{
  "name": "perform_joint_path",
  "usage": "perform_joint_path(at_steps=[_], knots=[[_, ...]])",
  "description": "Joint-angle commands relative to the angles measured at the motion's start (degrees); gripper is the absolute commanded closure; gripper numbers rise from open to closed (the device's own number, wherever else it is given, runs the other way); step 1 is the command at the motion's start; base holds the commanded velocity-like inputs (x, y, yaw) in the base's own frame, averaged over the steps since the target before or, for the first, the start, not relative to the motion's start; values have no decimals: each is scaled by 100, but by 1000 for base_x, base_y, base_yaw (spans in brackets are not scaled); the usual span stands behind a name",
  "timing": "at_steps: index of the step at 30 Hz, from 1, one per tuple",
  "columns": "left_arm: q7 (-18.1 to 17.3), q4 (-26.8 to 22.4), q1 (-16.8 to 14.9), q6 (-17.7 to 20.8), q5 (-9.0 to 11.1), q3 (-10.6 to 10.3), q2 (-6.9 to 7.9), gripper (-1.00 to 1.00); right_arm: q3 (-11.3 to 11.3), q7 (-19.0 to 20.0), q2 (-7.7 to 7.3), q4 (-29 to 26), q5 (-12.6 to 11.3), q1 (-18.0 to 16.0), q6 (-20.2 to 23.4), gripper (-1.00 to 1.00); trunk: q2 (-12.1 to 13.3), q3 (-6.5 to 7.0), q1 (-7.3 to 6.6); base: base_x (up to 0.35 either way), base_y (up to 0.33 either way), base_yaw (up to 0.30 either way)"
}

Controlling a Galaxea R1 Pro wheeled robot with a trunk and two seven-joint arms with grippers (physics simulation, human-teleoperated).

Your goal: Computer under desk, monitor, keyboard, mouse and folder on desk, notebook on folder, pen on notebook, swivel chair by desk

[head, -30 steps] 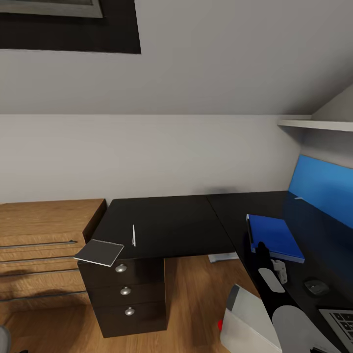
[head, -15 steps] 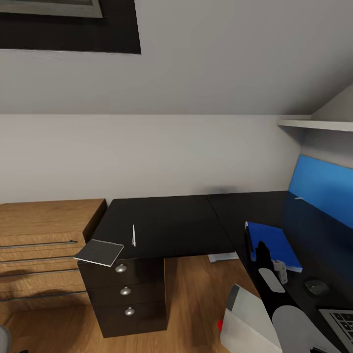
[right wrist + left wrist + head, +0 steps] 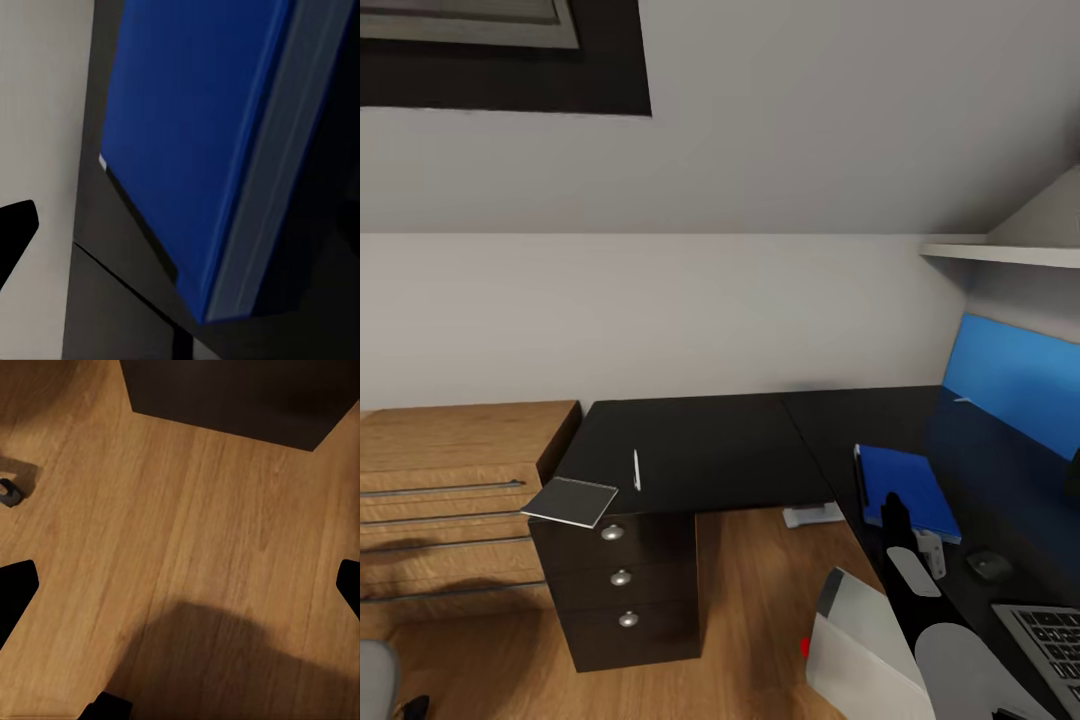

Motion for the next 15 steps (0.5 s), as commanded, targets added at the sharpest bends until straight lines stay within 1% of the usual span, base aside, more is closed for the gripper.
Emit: perform_joint_path(at_steps=[1, 8, 15], knots=[[39, 1, -5, -35, 62, -39, 6, -100, 9, -2, 0, -3, -55, -3, -19, -100, -3, -6, -1, -28, 0, 0], [39, 1, -8, -35, 65, -38, 6, -100, 9, -2, 8, 2, -55, -3, -18, -100, -3, -6, -1, -8, 0, 0], [39, 1, -7, -35, 65, -38, 6, -100, 17, -2, 18, 6, -55, -3, -19, -100, 278, 120, -155, 0, 0, 0]])
